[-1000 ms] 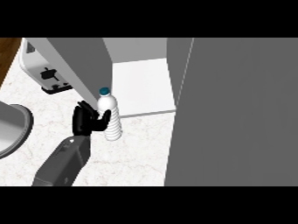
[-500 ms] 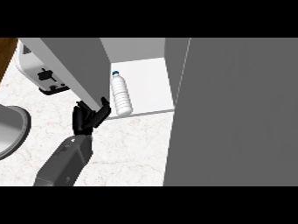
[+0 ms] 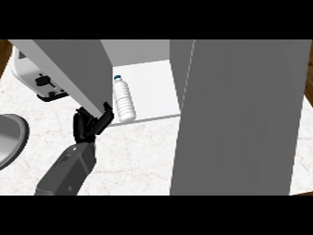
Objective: Pick up the bottled water, place it into the cabinet and close the cabinet
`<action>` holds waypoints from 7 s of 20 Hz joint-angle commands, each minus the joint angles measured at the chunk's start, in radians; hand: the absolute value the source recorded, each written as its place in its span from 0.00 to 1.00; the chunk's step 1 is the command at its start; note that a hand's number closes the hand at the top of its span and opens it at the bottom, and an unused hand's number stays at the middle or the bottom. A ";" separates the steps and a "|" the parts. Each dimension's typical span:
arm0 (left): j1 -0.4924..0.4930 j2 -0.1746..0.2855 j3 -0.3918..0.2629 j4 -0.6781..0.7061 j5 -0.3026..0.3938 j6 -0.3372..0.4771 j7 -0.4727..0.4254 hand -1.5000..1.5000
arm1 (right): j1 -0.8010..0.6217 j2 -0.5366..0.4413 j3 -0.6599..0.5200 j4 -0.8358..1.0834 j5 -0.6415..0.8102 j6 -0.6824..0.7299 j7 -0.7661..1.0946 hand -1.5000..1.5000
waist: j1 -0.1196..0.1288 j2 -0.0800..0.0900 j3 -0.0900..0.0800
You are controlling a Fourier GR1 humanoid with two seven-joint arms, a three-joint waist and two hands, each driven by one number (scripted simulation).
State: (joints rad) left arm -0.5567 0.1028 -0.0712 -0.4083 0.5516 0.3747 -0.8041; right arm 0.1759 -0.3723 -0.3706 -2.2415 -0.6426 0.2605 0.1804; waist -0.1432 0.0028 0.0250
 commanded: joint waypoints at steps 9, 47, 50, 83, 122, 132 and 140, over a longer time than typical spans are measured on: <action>-0.245 -0.090 -0.012 0.001 0.006 0.079 0.084 0.00 | -0.015 -0.005 -0.005 0.036 -0.029 0.032 -0.014 0.00 | -0.065 0.032 -0.027; -0.297 -0.097 -0.065 0.096 -0.023 -0.158 -0.014 1.00 | -0.038 -0.074 -0.034 0.058 -0.046 0.092 0.007 0.00 | 0.020 -0.003 -0.029; -0.266 -0.097 -0.070 0.102 -0.015 -0.250 -0.015 1.00 | -0.018 -0.078 -0.024 0.028 -0.045 0.094 0.027 0.00 | 0.034 -0.012 -0.030; 0.202 0.100 -0.192 -0.224 -0.048 -0.693 -0.057 0.00 | 0.108 -0.088 0.235 -0.307 -0.068 0.049 0.185 1.00 | 0.194 -0.035 -0.024; 0.810 0.650 -0.020 -1.296 0.261 -0.667 0.294 0.00 | -1.039 0.371 1.067 0.458 0.240 -0.883 0.281 1.00 | 0.235 -0.003 -0.025; 0.955 0.618 0.018 -1.489 0.232 -0.564 0.317 0.00 | -1.123 0.372 0.974 0.701 -0.118 -0.411 0.247 1.00 | 0.191 0.004 -0.024; 1.053 0.605 0.118 -1.542 0.253 -0.644 0.347 0.00 | -1.105 0.360 0.851 0.871 -0.047 -0.298 0.134 1.00 | 0.164 -0.003 -0.025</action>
State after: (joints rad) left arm 0.4515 0.7280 0.0161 -1.9380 0.8141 -0.2287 -0.4435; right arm -0.9339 -0.0024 0.5488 -1.4355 -0.7047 -0.1000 0.3493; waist 0.0294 0.0011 0.0002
